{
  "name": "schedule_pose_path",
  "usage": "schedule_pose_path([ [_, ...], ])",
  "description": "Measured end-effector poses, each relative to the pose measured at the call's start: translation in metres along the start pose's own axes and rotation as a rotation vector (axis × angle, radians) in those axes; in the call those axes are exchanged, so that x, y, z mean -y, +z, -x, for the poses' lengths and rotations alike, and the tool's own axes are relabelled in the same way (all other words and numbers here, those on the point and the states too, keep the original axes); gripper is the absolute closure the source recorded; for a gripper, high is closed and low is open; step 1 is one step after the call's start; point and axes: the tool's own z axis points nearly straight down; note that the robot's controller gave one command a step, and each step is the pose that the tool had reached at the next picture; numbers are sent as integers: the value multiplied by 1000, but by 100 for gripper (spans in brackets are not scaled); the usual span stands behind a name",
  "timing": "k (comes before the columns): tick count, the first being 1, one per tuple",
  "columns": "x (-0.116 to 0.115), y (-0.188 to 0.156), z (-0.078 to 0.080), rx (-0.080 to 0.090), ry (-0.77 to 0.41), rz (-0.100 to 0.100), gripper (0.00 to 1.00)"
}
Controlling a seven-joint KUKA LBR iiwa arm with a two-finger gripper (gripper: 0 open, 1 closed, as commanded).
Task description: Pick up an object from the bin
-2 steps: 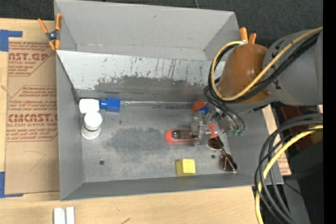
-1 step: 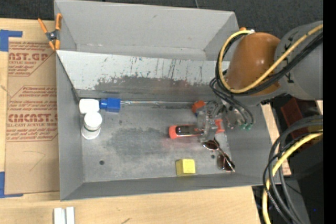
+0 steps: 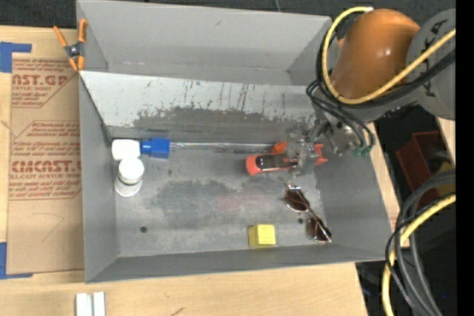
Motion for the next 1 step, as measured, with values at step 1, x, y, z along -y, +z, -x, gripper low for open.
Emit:
schedule_pose_path([
  [1,-7,-149,-34,-2,-111,1,100],
])
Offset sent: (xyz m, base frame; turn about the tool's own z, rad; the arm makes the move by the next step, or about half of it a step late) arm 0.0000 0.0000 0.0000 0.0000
